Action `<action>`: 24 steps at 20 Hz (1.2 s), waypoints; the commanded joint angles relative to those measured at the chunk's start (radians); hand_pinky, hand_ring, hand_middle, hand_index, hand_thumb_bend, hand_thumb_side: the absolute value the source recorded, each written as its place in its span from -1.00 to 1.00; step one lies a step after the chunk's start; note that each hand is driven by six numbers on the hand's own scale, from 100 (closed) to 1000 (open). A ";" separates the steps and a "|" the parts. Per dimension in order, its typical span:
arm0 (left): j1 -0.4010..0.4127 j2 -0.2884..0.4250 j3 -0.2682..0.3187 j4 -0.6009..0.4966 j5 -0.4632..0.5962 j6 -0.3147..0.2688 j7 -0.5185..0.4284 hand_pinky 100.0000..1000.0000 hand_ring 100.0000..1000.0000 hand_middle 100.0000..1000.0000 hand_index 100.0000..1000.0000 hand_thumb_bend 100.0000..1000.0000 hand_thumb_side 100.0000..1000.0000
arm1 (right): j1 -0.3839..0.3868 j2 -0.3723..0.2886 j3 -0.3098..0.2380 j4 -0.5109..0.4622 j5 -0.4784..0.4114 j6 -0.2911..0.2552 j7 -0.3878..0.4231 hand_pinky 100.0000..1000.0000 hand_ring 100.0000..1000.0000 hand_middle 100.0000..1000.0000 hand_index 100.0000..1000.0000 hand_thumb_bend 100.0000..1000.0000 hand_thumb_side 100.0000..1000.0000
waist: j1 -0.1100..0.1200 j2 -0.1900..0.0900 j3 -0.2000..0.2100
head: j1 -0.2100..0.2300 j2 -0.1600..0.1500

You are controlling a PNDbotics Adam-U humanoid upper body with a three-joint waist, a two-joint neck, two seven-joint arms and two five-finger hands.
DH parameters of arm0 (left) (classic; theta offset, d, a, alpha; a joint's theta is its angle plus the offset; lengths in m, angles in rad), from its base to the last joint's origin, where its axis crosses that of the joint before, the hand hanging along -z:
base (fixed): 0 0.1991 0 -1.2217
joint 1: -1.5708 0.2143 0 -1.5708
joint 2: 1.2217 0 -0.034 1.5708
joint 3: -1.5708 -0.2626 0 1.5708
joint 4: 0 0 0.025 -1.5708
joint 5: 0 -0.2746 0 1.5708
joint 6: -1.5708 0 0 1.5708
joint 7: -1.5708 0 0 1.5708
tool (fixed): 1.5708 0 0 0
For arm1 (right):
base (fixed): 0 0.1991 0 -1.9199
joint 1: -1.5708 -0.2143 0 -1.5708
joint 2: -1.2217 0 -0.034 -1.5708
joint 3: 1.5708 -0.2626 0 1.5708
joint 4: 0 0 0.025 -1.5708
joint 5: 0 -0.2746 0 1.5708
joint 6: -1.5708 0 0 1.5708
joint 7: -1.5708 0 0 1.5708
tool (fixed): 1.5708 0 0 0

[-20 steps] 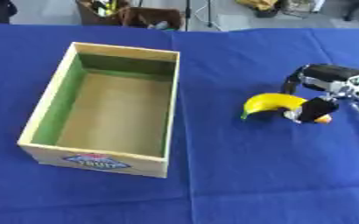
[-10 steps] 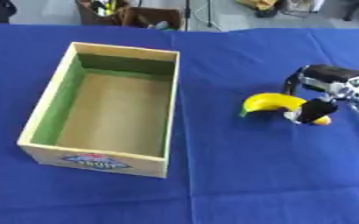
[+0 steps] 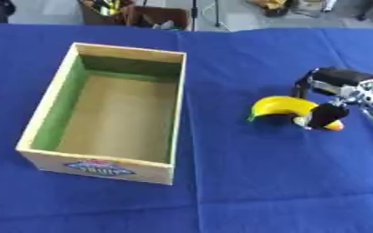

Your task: Pick up objects on the table and place them in the box.

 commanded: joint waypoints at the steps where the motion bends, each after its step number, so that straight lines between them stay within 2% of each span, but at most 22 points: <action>1: -0.010 0.012 0.002 -0.017 0.003 -0.001 0.000 0.02 0.29 0.45 0.80 -1.00 1.00 | -0.010 -0.028 -0.016 -0.015 0.000 0.008 -0.013 0.53 0.62 0.07 0.28 -0.87 -0.39 | 0.001 -0.021 0.000 | -0.002 -0.012; 15: -0.007 0.015 0.003 -0.017 0.000 0.000 -0.001 0.02 0.29 0.45 0.80 -1.00 1.00 | -0.012 -0.043 -0.026 -0.040 -0.018 0.030 -0.037 0.52 0.59 -0.04 0.18 -1.00 -0.40 | 0.002 -0.029 -0.013 | 0.000 -0.005; 24: -0.008 0.017 0.002 -0.017 0.002 0.000 -0.001 0.02 0.30 0.46 0.80 -1.00 1.00 | -0.014 -0.058 -0.035 -0.068 -0.029 0.049 -0.058 0.50 0.56 -0.10 0.12 -1.00 -0.41 | 0.001 -0.041 -0.020 | 0.002 0.001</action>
